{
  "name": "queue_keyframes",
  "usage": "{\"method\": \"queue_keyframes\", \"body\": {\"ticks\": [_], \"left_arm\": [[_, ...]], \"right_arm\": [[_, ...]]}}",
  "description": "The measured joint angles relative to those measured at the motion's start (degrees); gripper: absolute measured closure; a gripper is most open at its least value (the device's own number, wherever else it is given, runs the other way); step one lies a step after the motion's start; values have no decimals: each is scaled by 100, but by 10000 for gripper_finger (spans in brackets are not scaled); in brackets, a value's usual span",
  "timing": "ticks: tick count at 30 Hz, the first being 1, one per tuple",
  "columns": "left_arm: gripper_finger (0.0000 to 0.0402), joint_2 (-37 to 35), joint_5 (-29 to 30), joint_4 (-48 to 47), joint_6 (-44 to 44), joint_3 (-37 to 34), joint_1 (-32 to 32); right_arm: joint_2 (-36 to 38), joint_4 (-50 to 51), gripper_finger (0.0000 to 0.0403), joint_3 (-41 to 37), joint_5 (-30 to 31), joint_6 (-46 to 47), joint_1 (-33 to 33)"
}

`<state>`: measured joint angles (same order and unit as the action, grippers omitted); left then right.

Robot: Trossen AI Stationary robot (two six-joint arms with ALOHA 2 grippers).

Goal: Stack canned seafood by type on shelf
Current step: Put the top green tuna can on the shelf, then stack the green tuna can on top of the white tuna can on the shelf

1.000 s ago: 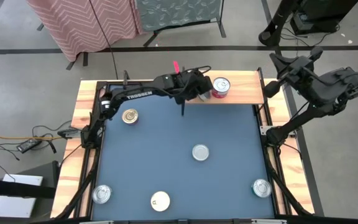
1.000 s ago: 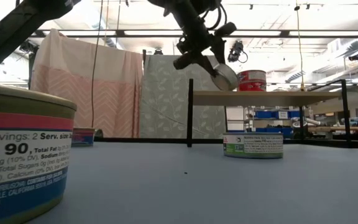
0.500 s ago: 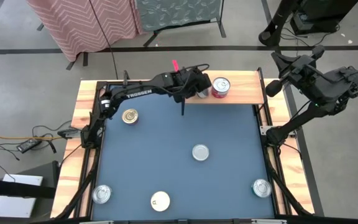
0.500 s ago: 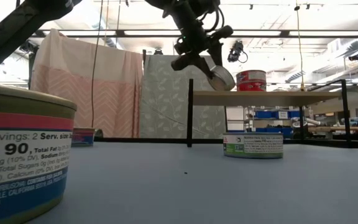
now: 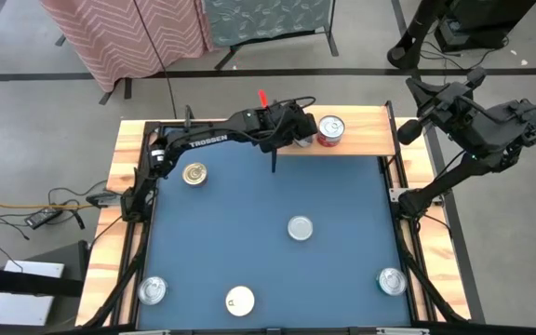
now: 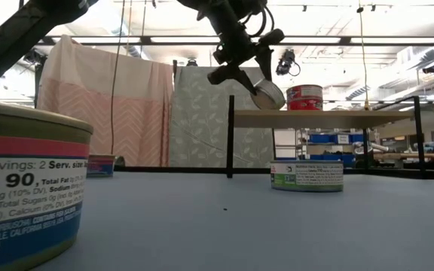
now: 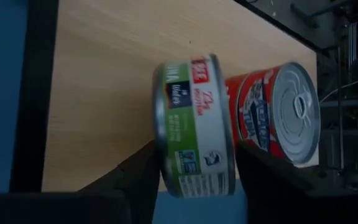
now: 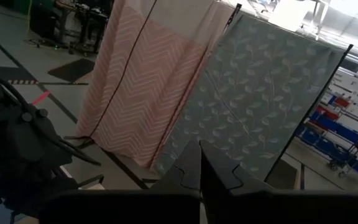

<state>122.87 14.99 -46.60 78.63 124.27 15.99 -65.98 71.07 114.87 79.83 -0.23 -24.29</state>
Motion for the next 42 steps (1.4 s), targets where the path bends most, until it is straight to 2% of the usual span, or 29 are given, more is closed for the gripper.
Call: {"method": "queue_keyframes", "body": {"ticks": [9, 19, 23, 27, 32, 34, 36, 40, 42], "left_arm": [[141, 0, -416, -9, -189, 0, -5], [128, 0, -694, 2, -443, 0, -199], [128, -19, -739, -27, -1519, 208, -223], [128, -324, -764, -76, -2681, 618, -237], [137, -912, -141, -28, -4856, 1080, -437], [152, -1324, 145, -90, -5831, 1032, -566], [172, -1739, 698, -448, -6612, 1037, -735], [217, -2409, 2082, -1824, -7409, 1042, -995], [235, -2646, 2284, -2494, -7397, 1038, -993]], "right_arm": [[-5, -282, 395, 0, -176, -171, -2], [-79, -592, 394, 0, -195, -499, -1], [-83, -590, 394, 0, -230, -486, -43], [-63, -594, 394, 0, -216, -438, -130], [-61, -660, 394, 0, -190, -426, -166], [-61, -658, 394, 0, -192, -392, -166], [-66, -656, 394, 0, -192, -331, -166], [-61, -656, 394, 0, -343, -158, -166], [-62, -654, 394, 0, -421, -17, -166]]}}
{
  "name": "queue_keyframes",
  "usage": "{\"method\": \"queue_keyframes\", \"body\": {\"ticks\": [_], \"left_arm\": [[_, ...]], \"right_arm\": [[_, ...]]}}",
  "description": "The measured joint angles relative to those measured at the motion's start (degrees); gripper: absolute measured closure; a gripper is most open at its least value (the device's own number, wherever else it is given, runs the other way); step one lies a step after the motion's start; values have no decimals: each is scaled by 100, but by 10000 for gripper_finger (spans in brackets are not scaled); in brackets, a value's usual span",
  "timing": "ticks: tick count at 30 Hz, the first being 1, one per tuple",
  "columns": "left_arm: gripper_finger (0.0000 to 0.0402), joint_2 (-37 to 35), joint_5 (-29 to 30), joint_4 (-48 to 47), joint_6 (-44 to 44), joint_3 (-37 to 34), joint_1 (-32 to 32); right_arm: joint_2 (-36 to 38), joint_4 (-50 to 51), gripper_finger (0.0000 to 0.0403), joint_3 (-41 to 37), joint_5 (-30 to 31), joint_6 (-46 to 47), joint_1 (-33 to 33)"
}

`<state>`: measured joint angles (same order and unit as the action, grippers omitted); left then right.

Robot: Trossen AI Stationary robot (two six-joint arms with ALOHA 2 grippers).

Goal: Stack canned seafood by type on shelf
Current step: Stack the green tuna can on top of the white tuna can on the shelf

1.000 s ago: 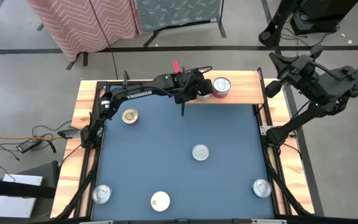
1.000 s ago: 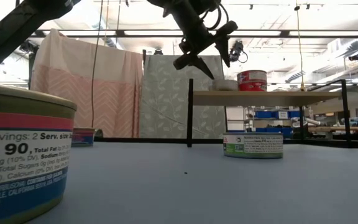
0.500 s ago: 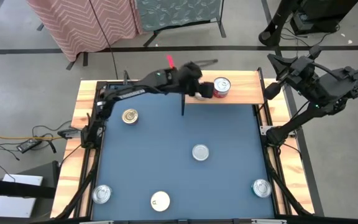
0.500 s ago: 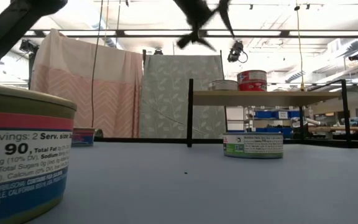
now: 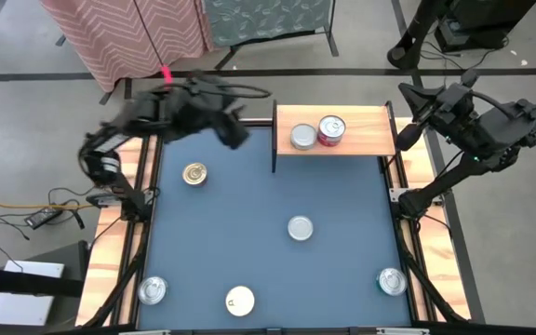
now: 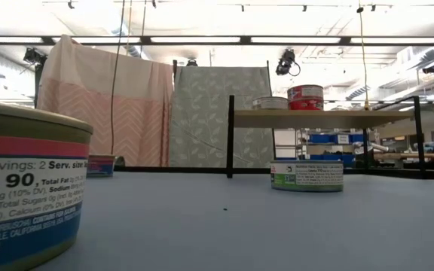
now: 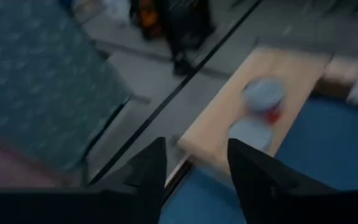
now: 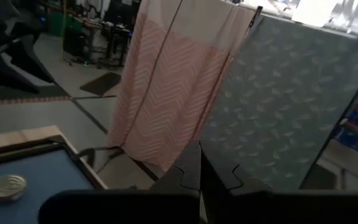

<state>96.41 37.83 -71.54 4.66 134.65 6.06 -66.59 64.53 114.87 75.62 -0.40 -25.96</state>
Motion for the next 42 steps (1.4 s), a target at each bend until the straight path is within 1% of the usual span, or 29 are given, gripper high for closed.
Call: {"method": "queue_keyframes", "body": {"ticks": [6, 8, 11, 13, 16, 20, 24, 27, 31, 33, 35, 37, 40, 42], "left_arm": [[269, -554, 25, -1824, 328, -27, 34], [277, -748, 92, -1842, 512, -156, 1], [287, -1318, 221, -1743, 545, -376, -82], [294, -1817, 448, -1783, 530, -464, -119], [301, -2565, 520, -1792, 781, -634, -141], [306, -3583, 475, -1812, 1270, -1126, -214], [307, -4775, 387, -1740, 1511, -2153, -229], [307, -5737, 208, -1244, 1662, -3295, -227], [307, -7135, -304, 73, 1700, -5096, -227], [307, -7787, -475, 716, 1707, -5914, -227], [307, -8330, -544, 1268, 1709, -6627, -227], [307, -8780, -554, 1686, 1708, -7169, -227], [307, -9268, -591, 2110, 1716, -7724, -227], [307, -9468, -850, 2253, 1729, -8007, -227]], "right_arm": [[-92, 4, 394, 2, -248, 649, 0], [-176, 0, 394, 2, -366, 864, 2], [-390, 0, 395, 4, -687, 1181, 59], [-579, -2, 396, 4, -934, 1326, 87], [-855, -50, 396, 2, -1229, 1439, 92], [-1126, -441, 396, 2, -1287, 1388, 92], [-1274, -930, 396, 1, -1532, 1240, 98], [-1302, -1313, 395, 0, -1989, 1201, 159], [-1411, -1402, 396, 4, -3013, 1519, 366], [-1535, -1261, 396, 4, -3508, 1767, 510], [-1695, -1017, 396, 4, -4163, 2026, 682], [-1890, -687, 396, 4, -4879, 2246, 844], [-2198, -123, 396, 2, -5795, 2661, 1054], [-2379, 286, 396, 0, -6318, 2882, 1152]]}}
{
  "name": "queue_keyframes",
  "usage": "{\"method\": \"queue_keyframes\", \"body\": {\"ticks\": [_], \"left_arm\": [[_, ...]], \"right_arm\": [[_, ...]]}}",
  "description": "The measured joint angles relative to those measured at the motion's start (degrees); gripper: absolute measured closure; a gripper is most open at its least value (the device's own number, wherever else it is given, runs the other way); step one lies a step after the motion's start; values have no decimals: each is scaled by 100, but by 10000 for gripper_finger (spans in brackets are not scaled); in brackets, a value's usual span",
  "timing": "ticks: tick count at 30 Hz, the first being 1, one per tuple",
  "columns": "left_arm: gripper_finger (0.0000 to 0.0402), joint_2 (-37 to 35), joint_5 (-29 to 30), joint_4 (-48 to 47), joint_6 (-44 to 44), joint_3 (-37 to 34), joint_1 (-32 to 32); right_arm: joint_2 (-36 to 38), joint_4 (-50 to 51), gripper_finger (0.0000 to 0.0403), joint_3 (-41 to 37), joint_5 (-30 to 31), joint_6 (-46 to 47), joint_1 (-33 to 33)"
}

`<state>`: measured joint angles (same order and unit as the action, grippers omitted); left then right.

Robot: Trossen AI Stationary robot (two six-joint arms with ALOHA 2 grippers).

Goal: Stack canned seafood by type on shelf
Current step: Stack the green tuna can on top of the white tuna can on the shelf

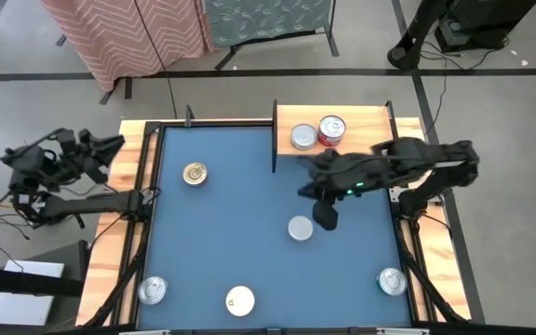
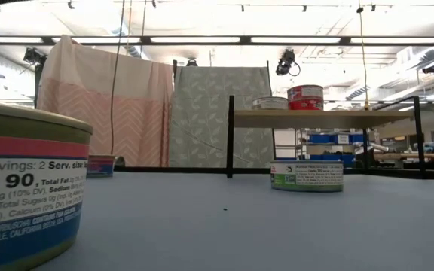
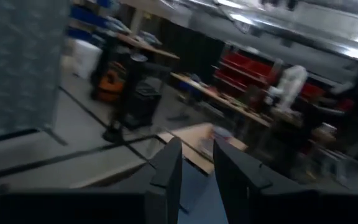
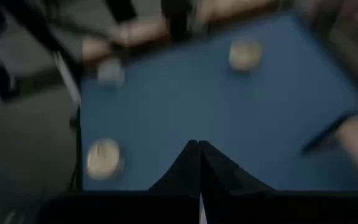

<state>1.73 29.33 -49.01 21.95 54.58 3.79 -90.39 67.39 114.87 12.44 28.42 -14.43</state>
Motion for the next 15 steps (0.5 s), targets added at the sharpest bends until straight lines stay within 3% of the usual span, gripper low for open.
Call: {"method": "queue_keyframes", "body": {"ticks": [4, 8, 11, 15], "left_arm": [[307, -167, -322, 195, 368, -472, 0], [307, -165, -399, 690, 588, -1038, 0], [307, -165, -409, 811, 817, -1523, 0], [307, -165, -381, 1617, 1014, -2104, 0]], "right_arm": [[-286, 546, 396, 0, -531, 51, 102], [-481, 488, 396, 0, -895, -147, 148], [-613, 537, 396, 0, -835, -336, 148], [-490, 653, 396, -243, -229, -342, 40]]}}
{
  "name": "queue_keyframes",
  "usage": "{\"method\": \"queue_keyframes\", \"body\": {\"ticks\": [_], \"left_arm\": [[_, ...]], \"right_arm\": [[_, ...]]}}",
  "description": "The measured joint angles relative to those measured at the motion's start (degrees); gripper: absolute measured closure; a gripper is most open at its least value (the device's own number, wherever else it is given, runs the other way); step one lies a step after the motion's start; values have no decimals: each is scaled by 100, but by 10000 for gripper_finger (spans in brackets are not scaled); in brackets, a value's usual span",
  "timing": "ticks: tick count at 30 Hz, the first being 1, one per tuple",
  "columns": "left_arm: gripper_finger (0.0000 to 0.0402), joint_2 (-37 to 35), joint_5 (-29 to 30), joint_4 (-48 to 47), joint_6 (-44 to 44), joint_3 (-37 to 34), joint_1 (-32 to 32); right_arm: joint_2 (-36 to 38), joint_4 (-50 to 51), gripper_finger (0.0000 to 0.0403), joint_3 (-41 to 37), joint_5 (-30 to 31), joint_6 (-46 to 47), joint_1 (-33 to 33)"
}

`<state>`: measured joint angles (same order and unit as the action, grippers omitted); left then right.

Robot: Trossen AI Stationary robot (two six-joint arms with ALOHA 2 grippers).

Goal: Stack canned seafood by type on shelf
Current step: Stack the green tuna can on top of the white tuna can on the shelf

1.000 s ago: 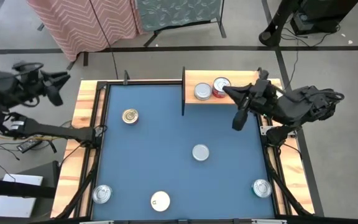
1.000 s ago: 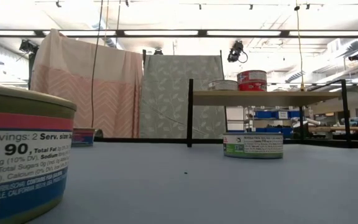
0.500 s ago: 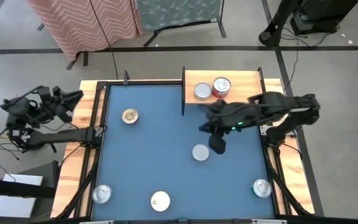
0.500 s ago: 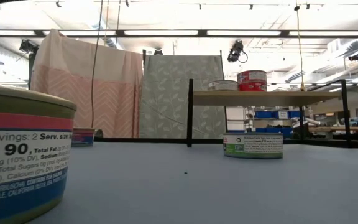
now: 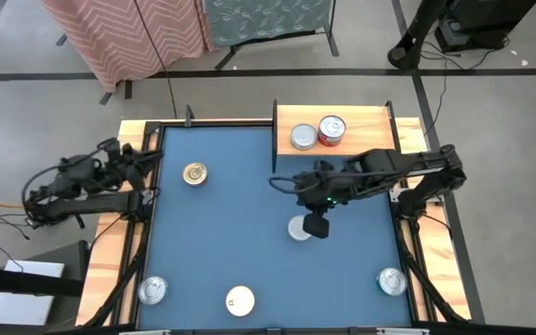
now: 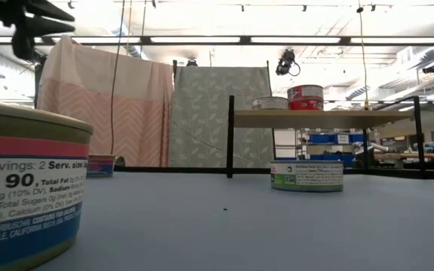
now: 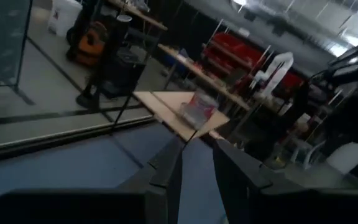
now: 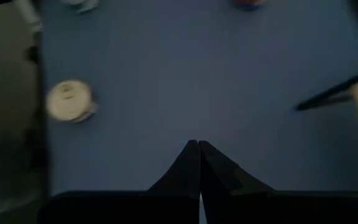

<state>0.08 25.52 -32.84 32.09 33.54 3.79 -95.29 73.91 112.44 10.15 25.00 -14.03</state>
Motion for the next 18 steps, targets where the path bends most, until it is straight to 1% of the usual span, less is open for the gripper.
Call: {"method": "queue_keyframes", "body": {"ticks": [3, 5, 7, 12, 15, 18], "left_arm": [[307, 0, 14, 870, -44, -281, 0], [307, 0, 13, 1137, -85, -379, 0], [307, 0, 13, 1253, -122, -397, 0], [307, -2, 15, 1274, -3, -397, 0], [307, 0, 15, 1261, 94, -397, 0], [307, -2, 4, 1241, 114, -397, 0]], "right_arm": [[462, 43, 396, -387, 606, 360, -178], [905, 69, 396, -656, 891, 661, -333], [1405, 42, 396, -894, 1375, 975, -561], [2801, -82, 396, -1526, 2824, 1579, -1352], [3669, -652, 396, -2115, 3348, 1546, -1908], [4492, -1563, 396, -2906, 3493, 1236, -2333]]}}
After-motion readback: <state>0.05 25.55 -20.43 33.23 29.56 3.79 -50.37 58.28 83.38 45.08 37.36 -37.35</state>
